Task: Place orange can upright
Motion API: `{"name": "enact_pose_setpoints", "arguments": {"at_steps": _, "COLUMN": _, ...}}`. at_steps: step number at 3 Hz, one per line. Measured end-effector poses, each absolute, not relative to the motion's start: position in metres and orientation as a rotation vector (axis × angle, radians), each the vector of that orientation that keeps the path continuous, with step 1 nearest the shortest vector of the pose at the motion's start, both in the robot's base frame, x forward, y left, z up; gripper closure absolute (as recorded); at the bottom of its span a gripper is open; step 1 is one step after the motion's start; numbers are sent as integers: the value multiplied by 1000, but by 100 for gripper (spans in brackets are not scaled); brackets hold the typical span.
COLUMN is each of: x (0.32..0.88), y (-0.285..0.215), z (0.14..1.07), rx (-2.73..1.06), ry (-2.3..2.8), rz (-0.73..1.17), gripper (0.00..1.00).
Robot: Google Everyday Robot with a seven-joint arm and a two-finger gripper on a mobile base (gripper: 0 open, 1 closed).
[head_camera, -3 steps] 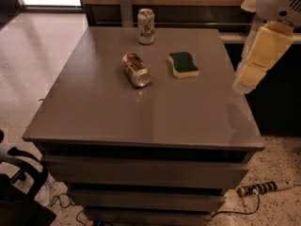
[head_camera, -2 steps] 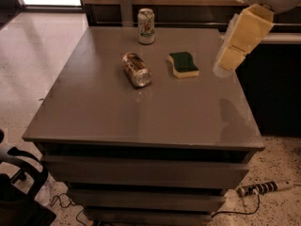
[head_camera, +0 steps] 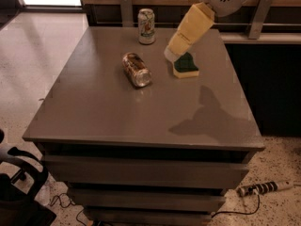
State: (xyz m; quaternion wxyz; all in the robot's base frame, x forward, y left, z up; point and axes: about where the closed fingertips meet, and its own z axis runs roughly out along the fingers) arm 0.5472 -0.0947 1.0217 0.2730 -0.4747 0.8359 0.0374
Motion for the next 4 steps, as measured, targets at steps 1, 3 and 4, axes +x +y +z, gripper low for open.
{"name": "enact_pose_setpoints", "arguments": {"at_steps": 1, "x": 571, "y": -82, "z": 1008, "rx": -1089, "ry": 2254, "rz": 156, "gripper": 0}}
{"name": "enact_pose_setpoints", "arguments": {"at_steps": 3, "x": 594, "y": -74, "z": 999, "rx": -777, "ry": 2254, "rz": 245, "gripper": 0}}
{"name": "enact_pose_setpoints", "arguments": {"at_steps": 4, "x": 595, "y": -71, "z": 1003, "rx": -789, "ry": 2252, "rz": 242, "gripper": 0}}
